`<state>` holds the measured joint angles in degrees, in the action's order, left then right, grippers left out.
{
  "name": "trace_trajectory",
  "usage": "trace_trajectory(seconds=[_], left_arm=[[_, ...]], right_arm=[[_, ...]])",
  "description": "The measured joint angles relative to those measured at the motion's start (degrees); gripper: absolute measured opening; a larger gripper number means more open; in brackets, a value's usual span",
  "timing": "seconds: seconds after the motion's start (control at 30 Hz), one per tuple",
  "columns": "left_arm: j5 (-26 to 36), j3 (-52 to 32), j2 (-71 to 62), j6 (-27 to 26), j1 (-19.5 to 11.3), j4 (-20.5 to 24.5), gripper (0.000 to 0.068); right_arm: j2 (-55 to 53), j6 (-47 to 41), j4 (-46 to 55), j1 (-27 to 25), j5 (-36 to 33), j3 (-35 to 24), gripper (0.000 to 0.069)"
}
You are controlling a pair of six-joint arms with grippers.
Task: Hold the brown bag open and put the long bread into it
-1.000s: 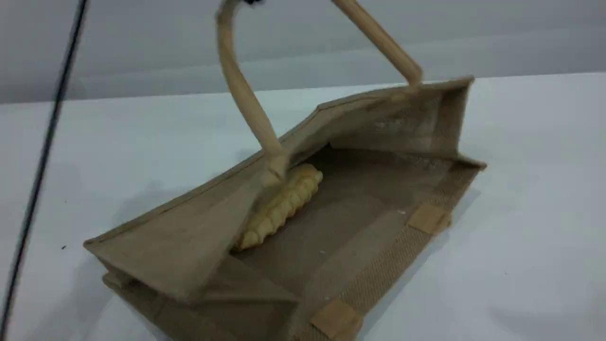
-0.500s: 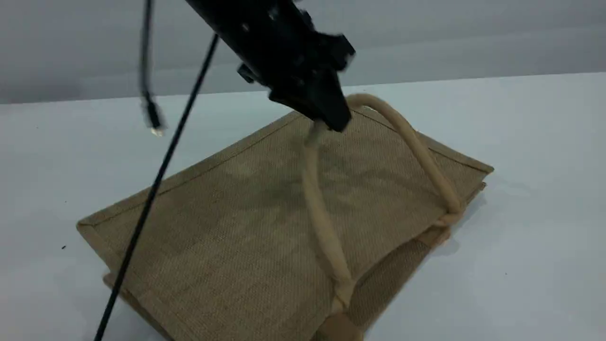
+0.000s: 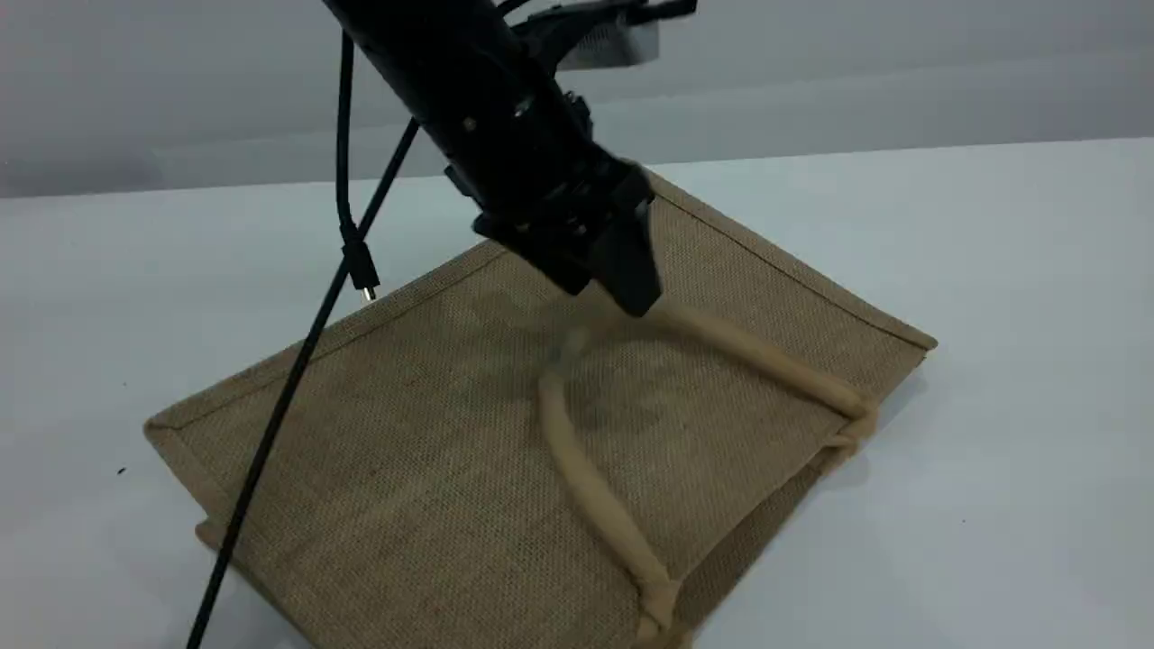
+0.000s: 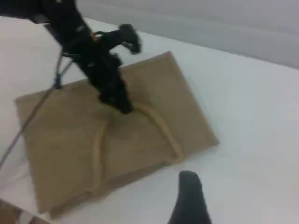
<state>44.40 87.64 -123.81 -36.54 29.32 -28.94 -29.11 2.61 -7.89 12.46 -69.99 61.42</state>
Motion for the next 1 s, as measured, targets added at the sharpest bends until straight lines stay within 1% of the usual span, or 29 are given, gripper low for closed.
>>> trace_trajectory(seconds=[0.13,0.2,0.3,0.37,0.43,0.57,0.67,0.77,0.87,0.93,1.0], left_arm=[[3.4,1.1,0.3,4.4,0.0,6.2,0.0522],[5.2,1.1,1.0,7.0,0.0,10.3,0.0523],[7.5,1.1,3.0,8.9,0.0,14.9,0.0524],[10.0,1.3,4.9,9.4,0.0,16.9,0.0524],[13.3,1.5,6.9,9.4,0.0,17.0,0.0524],[20.5,1.5,11.9,11.7,0.0,17.0,0.0524],[25.0,1.5,16.0,14.1,0.0,16.4,0.0524],[25.7,1.5,19.7,16.6,0.0,14.1,0.0524],[25.7,-0.2,23.4,18.4,0.0,11.3,0.0524],[25.7,-2.1,25.9,18.4,0.1,9.5,0.0524],[25.6,-4.3,28.4,18.4,0.6,9.0,0.0524]], right_arm=[[0.2,0.0,2.9,0.1,0.2,-1.1,0.0461],[1.0,0.0,3.7,0.1,0.2,-2.6,0.0461],[2.5,0.0,4.7,0.1,0.2,-6.5,0.0461],[3.4,0.0,4.9,0.1,0.2,-9.4,0.0461],[4.9,0.0,4.9,0.1,0.2,-12.6,0.0461],[8.4,-0.1,4.9,0.1,0.3,-19.5,0.0461],[11.6,-1.1,4.9,0.1,3.3,-24.4,0.0461],[14.7,-1.1,4.9,0.1,5.8,-28.6,0.0461],[17.6,-1.9,4.8,0.1,8.1,-31.4,0.0461],[19.1,-2.2,4.6,0.1,8.2,-31.9,0.0461],[20.7,-2.2,4.7,0.1,9.4,-31.9,0.0461]])
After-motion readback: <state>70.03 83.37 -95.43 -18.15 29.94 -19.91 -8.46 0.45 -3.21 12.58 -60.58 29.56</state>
